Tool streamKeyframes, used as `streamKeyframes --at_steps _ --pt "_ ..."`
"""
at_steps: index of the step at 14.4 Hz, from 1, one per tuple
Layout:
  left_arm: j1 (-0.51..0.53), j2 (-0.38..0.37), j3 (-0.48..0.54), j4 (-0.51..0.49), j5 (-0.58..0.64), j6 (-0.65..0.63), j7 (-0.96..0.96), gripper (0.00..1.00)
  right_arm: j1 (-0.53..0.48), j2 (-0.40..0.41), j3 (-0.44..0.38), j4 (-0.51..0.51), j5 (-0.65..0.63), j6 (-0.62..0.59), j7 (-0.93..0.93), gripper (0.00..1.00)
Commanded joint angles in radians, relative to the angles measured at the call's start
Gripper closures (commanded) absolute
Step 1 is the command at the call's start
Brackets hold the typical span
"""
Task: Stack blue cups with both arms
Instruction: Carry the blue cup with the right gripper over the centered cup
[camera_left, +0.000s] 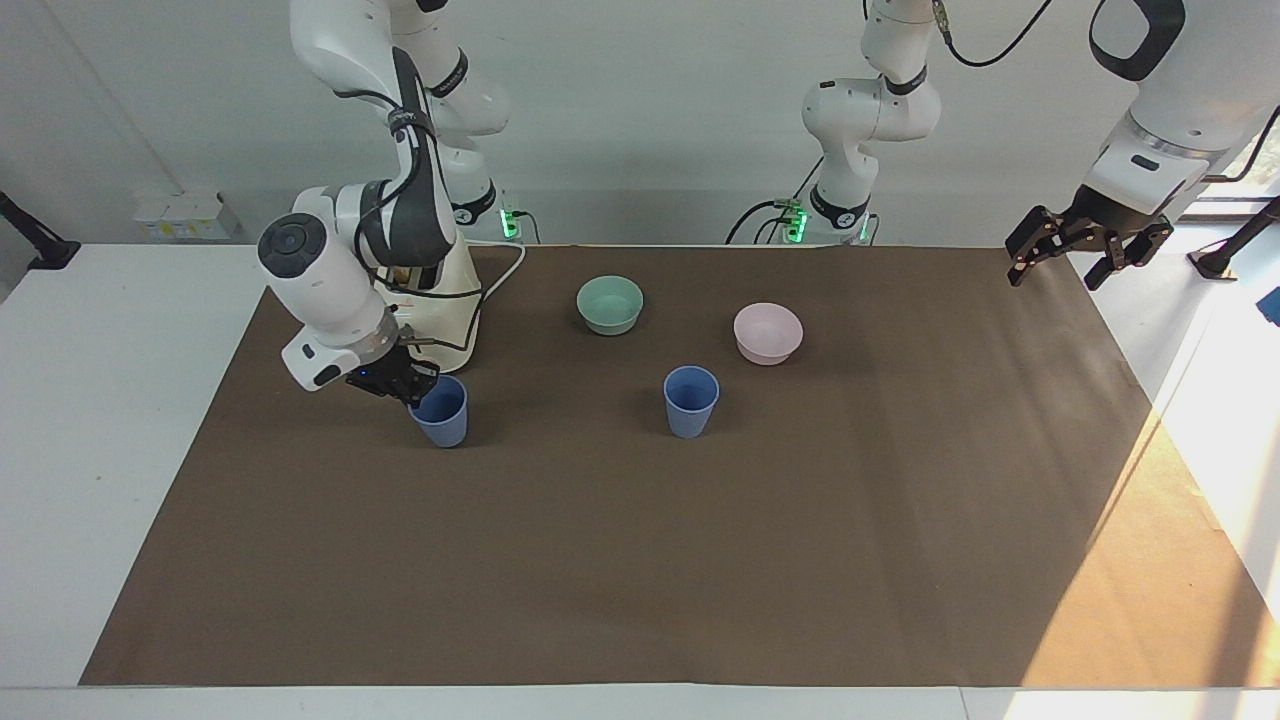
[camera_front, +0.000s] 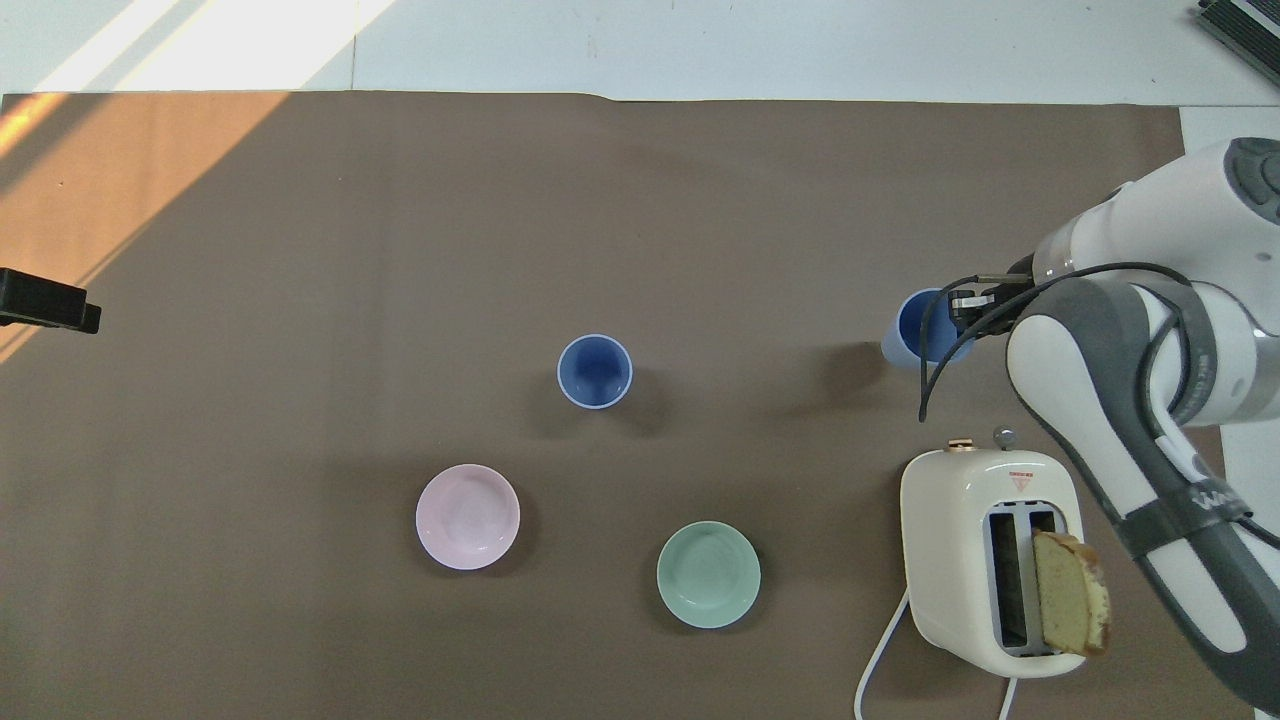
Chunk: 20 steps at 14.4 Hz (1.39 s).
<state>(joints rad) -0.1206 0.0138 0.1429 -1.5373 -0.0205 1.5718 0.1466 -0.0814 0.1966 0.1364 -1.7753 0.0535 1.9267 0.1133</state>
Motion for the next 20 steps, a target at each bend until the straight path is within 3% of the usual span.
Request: streamKeyframes --at_steps 1,9,13,20 --pt "0.013 0.0 -0.008 0.006 0.01 -0.019 0.014 0.0 0.035 0.012 0.046 0.137 0.017 -0.075 0.122 1.0" --pt "0.013 0.0 -0.006 0.006 0.01 -0.018 0.014 0.0 0.353 0.078 0.046 0.362 0.005 -0.141 0.534 1.0" --pt "0.013 0.002 -0.008 0.008 0.01 -0.013 0.016 0.0 0.463 0.084 0.049 0.349 0.023 -0.083 0.612 1.0" --pt "0.044 0.002 -0.005 0.019 0.007 -0.001 0.004 0.0 0.503 0.15 0.049 0.318 0.005 0.0 0.664 1.0"
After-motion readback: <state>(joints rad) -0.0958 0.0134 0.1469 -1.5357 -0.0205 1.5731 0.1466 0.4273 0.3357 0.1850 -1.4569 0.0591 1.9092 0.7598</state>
